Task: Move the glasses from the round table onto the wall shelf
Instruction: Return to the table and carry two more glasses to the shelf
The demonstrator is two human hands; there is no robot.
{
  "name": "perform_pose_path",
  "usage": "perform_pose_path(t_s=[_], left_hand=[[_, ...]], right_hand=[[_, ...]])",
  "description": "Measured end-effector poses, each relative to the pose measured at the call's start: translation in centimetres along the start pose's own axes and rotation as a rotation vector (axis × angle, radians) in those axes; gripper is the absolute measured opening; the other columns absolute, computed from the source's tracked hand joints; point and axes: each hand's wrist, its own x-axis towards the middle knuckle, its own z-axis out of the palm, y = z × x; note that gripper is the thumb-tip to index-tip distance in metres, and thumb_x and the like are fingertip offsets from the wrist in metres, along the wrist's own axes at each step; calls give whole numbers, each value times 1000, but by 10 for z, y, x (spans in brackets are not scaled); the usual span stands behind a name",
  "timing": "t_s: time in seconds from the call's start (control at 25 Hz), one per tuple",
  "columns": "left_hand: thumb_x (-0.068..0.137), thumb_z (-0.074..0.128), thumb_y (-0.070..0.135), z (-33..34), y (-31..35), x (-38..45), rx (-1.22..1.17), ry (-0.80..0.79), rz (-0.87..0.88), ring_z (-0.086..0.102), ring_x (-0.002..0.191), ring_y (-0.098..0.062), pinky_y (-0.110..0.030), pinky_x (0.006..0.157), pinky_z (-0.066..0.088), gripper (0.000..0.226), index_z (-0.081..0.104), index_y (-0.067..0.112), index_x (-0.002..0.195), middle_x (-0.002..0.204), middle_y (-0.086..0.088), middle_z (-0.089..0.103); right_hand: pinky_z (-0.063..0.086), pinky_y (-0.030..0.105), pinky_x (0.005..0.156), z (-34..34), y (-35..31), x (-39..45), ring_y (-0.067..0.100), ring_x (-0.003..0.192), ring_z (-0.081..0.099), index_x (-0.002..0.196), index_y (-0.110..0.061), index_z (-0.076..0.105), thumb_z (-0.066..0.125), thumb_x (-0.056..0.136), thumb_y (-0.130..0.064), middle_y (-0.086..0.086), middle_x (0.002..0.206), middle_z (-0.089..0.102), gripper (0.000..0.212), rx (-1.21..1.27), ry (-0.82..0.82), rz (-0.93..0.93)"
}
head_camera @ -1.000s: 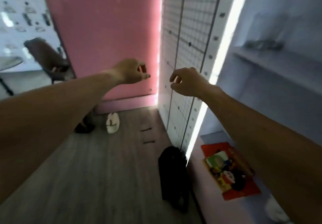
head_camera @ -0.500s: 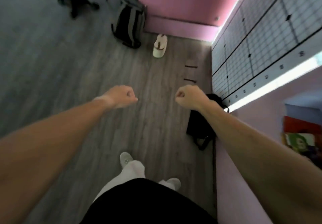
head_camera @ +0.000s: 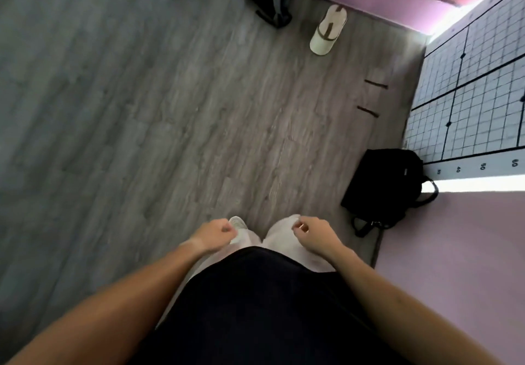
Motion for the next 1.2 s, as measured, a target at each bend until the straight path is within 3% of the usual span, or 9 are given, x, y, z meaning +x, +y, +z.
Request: perform_pose_path(t_s=[0.32, 0.44, 0.56, 0.68, 0.8, 0.96, 1.04, 1.12, 1.2], left_hand=[[93, 59, 35, -84, 38, 61, -152, 130, -57, 68, 98, -26, -34, 88, 52, 14, 64, 24, 85, 99, -2, 71], [96, 59, 34, -107, 75, 82, -138, 104, -97, 65, 103, -25, -32, 88, 48, 16, 64, 20, 92, 102, -4, 69], [94, 58, 36, -156, 122, 101, -163, 238, -131, 65, 95, -21, -30, 82, 47, 14, 65, 25, 91, 103, -1, 71], [92, 60, 37, -224, 162, 121, -238, 354, -89, 63, 87, -15, -28, 78, 46, 12, 64, 29, 84, 90, 8, 70], [90, 64, 32, -267, 187, 140, -402, 399, -44, 65, 83, -14, -31, 77, 47, 11, 67, 26, 82, 83, 8, 70], [87, 64, 32, -287, 207, 164, -312, 359, -79, 64, 83, -8, -27, 75, 45, 14, 64, 35, 74, 84, 16, 68], [88, 64, 31, -317, 217, 186, -346, 383, -61, 64, 81, -7, -25, 72, 44, 15, 65, 35, 74, 82, 16, 69], [89, 64, 32, -361, 229, 212, -450, 403, -44, 65, 83, -7, -24, 71, 45, 11, 68, 32, 79, 83, 12, 71], [89, 63, 32, -410, 238, 235, -444, 380, -30, 65, 84, -8, -27, 76, 47, 9, 69, 29, 83, 86, 10, 71]], right_hand=[[47, 28, 84, -72, -49, 89, 17, 95, 63, 98, -24, 76, 51, 90, -27, -4, 105, 73, 26, -16, -70, -5], [46, 29, 81, -154, -88, 143, 16, 93, 62, 95, -24, 74, 51, 90, -28, -4, 101, 73, 24, 20, -49, -82], [55, 40, 83, -236, -111, 181, 26, 92, 66, 94, -15, 71, 46, 87, -30, 5, 95, 73, 29, -123, -71, -137], [54, 40, 79, -293, -122, 212, 31, 87, 64, 87, -10, 70, 46, 87, -25, 8, 90, 71, 28, -210, -50, -122], [49, 39, 73, -321, -136, 239, 27, 73, 54, 70, -12, 60, 45, 89, -20, 6, 76, 62, 26, -225, -54, -105], [42, 33, 68, -321, -163, 258, 24, 71, 48, 64, -16, 56, 44, 89, -20, 4, 72, 57, 27, -246, -167, -56], [47, 38, 71, -324, -177, 273, 27, 77, 60, 77, -9, 66, 47, 91, -20, 8, 82, 66, 26, -183, -252, -12], [49, 40, 78, -344, -195, 296, 34, 101, 66, 102, 2, 68, 47, 97, -19, 17, 105, 70, 30, -164, -293, 19], [48, 40, 75, -378, -220, 326, 39, 102, 64, 103, 8, 65, 46, 97, -15, 25, 108, 67, 31, -198, -234, 23]])
